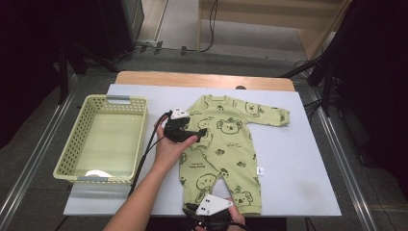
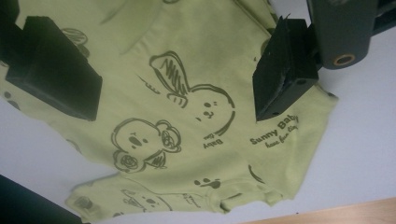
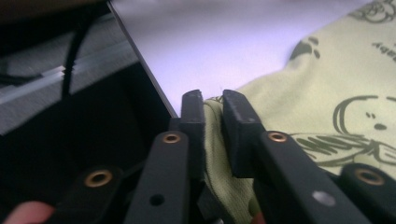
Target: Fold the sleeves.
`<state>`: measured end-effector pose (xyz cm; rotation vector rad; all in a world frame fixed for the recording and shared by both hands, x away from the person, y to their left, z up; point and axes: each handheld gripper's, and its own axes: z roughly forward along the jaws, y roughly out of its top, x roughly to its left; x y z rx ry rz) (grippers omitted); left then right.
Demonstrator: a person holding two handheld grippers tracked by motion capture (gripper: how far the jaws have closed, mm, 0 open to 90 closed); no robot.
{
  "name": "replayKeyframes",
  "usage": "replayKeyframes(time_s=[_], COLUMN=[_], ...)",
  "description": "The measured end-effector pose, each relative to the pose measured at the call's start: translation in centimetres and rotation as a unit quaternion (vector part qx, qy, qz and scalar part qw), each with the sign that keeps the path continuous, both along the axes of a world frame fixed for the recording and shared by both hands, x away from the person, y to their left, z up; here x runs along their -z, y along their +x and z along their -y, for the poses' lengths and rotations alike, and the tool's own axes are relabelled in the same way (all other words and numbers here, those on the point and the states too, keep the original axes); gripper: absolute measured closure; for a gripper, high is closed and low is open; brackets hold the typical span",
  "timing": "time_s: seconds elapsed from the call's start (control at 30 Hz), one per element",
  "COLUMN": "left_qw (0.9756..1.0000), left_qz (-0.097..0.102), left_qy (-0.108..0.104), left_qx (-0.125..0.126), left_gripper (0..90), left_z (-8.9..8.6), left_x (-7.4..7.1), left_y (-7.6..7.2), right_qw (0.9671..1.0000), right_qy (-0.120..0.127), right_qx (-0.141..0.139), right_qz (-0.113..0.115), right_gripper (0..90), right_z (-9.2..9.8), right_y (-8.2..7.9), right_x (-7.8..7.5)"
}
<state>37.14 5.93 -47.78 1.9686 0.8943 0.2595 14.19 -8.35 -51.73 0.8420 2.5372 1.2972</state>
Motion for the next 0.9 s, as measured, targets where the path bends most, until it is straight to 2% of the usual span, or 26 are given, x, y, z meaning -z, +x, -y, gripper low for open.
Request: replayKeyframes(time_s=[0.07, 0.13, 0.2, 0.27, 0.37, 0.43, 0.5, 0.57, 0.63, 0.9], left_qw=[1.0000, 0.9999, 0.9999, 0.9998, 0.9996, 0.9996, 0.9995, 0.9994, 0.9991, 0.9980], left_qz=[0.002, 0.006, 0.008, 0.008, 0.009, 0.013, 0.016, 0.019, 0.018, 0.027], left_qy=[0.001, -0.007, -0.013, -0.015, -0.023, -0.023, -0.022, -0.021, -0.026, -0.041], left_qx=[0.003, 0.004, 0.008, 0.008, 0.011, 0.012, 0.015, 0.021, 0.026, 0.040], left_gripper=[14.3, 14.3, 14.3, 12.3, 10.5, 10.5, 9.1, 6.6, 1.9, 0.0], left_z=[0.0, 0.0, -0.1, -0.2, -0.4, -0.5, -0.5, -0.6, -0.8, -1.2], left_x=[-0.2, -0.3, -0.5, -0.6, -0.7, -0.8, -0.8, -0.8, -0.8, -1.2], left_y=[-0.4, -0.7, -1.0, -1.2, -1.6, -1.9, -2.1, -2.4, -2.6, -4.0], right_qw=[0.9999, 0.9998, 0.9997, 0.9995, 0.9989, 0.9983, 0.9982, 0.9979, 0.9977, 0.9955], right_qy=[0.014, 0.016, 0.020, 0.020, 0.040, 0.050, 0.052, 0.058, 0.060, 0.073], right_qx=[0.001, 0.006, 0.000, -0.004, -0.010, -0.011, -0.010, -0.010, -0.002, 0.045], right_qz=[0.004, 0.010, 0.015, 0.023, 0.025, 0.026, 0.027, 0.028, 0.030, 0.042], right_gripper=[56.8, 45.9, 36.5, 31.1, 24.7, 21.3, 13.5, 11.3, 0.0, 0.0], right_z=[0.3, 0.5, 0.8, 1.2, 2.0, 2.6, 3.3, 4.1, 4.8, 8.2], right_y=[-0.1, -0.2, -0.1, -0.2, 0.0, 0.0, 0.1, 0.3, 0.4, 1.1], right_x=[-0.3, -0.7, -1.1, -1.6, -2.3, -2.8, -3.1, -3.3, -3.5, -4.0])
